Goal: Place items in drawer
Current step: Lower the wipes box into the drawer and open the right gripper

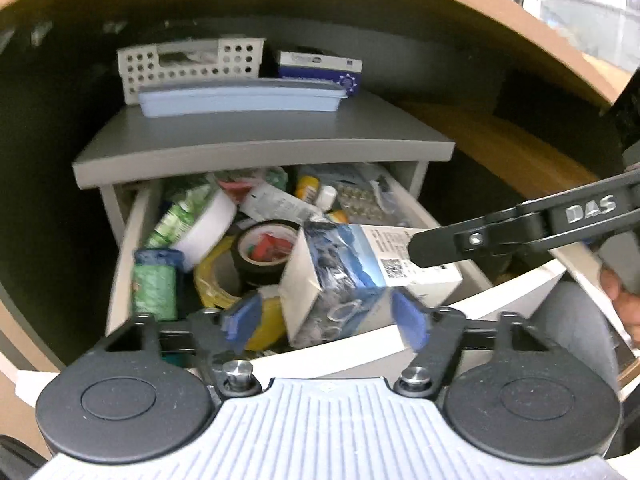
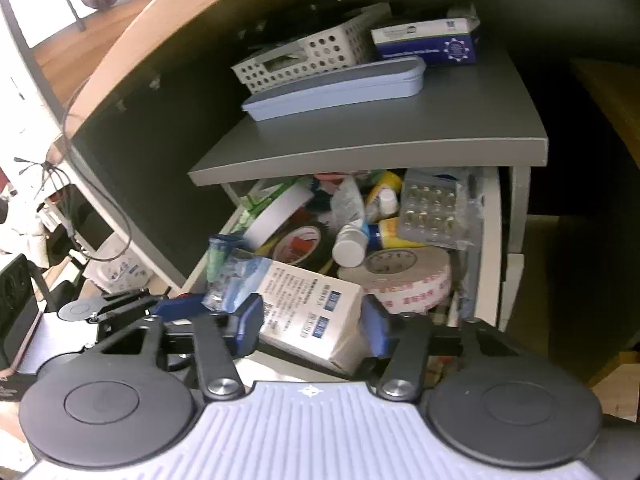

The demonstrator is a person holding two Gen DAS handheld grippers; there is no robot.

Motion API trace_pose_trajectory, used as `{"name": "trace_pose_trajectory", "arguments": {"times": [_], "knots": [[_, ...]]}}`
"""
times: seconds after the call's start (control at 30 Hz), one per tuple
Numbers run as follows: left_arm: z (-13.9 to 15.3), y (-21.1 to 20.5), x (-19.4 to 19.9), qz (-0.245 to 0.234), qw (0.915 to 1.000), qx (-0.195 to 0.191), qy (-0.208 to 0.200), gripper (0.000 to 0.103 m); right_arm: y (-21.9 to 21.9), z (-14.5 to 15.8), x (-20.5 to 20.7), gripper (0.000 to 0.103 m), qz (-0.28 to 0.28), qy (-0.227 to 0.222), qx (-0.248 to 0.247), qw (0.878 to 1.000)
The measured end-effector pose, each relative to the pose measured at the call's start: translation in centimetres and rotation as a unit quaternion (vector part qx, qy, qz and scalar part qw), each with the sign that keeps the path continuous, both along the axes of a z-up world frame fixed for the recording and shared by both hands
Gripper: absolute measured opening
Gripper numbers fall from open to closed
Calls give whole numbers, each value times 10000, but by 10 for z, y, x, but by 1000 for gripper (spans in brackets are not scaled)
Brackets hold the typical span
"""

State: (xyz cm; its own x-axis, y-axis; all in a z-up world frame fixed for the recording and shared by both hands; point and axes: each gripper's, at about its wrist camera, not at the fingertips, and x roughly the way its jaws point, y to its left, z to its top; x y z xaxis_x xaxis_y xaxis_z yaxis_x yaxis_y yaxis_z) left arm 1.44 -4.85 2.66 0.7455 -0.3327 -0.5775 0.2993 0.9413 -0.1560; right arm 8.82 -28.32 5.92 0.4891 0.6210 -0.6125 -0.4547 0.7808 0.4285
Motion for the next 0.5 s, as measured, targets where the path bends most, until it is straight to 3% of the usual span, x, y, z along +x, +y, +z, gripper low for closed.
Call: {"name": "trace_pose_trajectory", "arguments": {"times": [0.1, 0.3, 0.5], "knots": [[-4, 3, 8, -32, 9994, -276, 196, 57, -4, -6, 4, 51, -129, 159, 23, 9998], [-9, 3, 16, -130, 9983, -462, 329, 58, -17, -18, 8, 49, -415, 506, 409, 9970], [-5, -10, 19, -248, 9967, -551, 534, 56, -33, -5, 10, 47, -650, 436, 538, 9955]]}}
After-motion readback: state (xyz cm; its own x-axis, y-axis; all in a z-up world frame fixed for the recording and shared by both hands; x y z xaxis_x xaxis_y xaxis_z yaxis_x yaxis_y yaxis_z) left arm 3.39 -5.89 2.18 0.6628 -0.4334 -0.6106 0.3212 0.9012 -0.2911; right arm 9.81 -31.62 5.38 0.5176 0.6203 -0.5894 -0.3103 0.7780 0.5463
